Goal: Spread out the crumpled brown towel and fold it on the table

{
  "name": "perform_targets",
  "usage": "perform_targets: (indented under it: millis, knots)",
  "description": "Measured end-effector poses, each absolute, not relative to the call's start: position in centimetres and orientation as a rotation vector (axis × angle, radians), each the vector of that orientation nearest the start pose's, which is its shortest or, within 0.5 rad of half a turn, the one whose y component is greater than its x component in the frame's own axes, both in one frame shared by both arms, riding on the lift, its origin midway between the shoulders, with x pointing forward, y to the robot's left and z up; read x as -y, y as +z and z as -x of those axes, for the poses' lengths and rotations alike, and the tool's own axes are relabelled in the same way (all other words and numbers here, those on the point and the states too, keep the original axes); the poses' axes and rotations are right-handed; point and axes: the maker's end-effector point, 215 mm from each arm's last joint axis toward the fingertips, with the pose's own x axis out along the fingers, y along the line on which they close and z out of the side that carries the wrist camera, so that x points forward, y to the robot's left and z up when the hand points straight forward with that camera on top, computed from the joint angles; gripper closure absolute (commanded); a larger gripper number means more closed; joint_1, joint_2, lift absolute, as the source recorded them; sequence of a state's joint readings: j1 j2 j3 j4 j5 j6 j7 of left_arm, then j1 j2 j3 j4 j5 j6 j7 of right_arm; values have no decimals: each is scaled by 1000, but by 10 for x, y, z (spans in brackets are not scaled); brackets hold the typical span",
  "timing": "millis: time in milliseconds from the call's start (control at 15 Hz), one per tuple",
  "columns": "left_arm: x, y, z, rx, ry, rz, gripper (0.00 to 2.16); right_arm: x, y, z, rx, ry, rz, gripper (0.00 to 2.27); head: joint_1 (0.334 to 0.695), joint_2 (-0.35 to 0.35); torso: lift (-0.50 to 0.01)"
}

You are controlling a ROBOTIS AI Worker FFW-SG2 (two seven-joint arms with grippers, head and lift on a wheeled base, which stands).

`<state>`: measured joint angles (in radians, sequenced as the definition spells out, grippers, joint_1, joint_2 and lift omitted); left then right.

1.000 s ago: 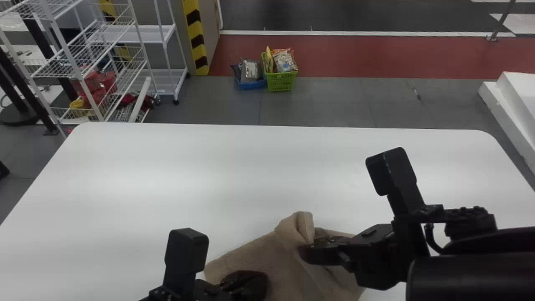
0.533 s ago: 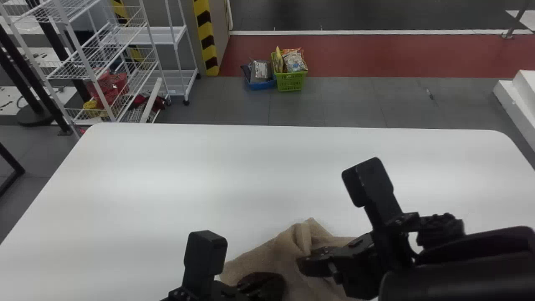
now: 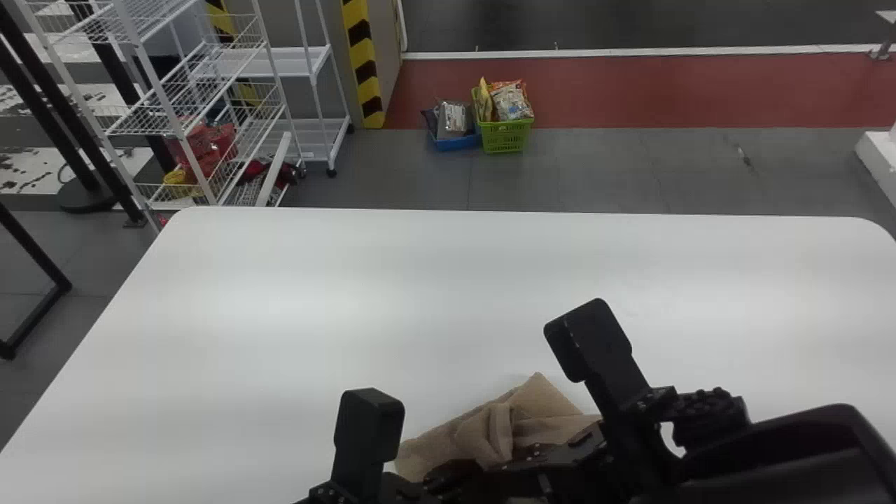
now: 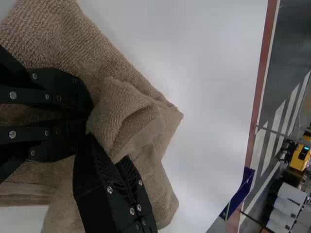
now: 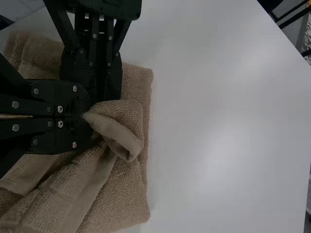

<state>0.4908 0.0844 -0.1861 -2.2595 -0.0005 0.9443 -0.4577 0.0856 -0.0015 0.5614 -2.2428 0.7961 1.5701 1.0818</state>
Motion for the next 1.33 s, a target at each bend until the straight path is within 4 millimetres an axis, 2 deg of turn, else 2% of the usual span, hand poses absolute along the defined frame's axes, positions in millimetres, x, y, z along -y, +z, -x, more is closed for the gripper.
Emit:
perform_targets:
  millis: [67, 133, 467, 667, 733, 867, 1000, 1133, 1267, 1333]
  knots:
    - [-56, -466, -327, -758, -635, 111, 994, -1, -413, -330, -994, 804, 88, 73, 695, 102, -127]
    - [-56, -466, -327, -757, -635, 111, 994, -3, -408, -327, -983, 814, 75, -2, 695, 105, -127]
    - [-57, -466, -327, -758, -632, 110, 994, -14, -351, -312, -848, 877, -6, 53, 695, 131, -127]
    - [-60, -467, -328, -758, -627, 106, 994, 9, -321, -323, -771, 847, -55, 60, 695, 104, -127]
    - [-61, -467, -329, -757, -626, 105, 994, 20, -312, -327, -747, 833, -77, 73, 695, 75, -127]
    - [-62, -466, -330, -755, -624, 104, 994, 46, -304, -335, -722, 783, -109, 367, 695, 38, -127]
    - [-65, -463, -333, -747, -618, 102, 994, 71, -312, -341, -735, 718, -126, 687, 695, -9, -127]
    - [-67, -461, -337, -741, -613, 99, 991, 88, -335, -337, -793, 670, -144, 1055, 695, -31, -127]
    - [-70, -457, -340, -733, -606, 98, 991, 102, -356, -335, -845, 637, -164, 1055, 695, -51, -127]
    - [-72, -454, -343, -728, -602, 98, 883, 106, -366, -334, -867, 624, -172, 930, 695, -57, -127]
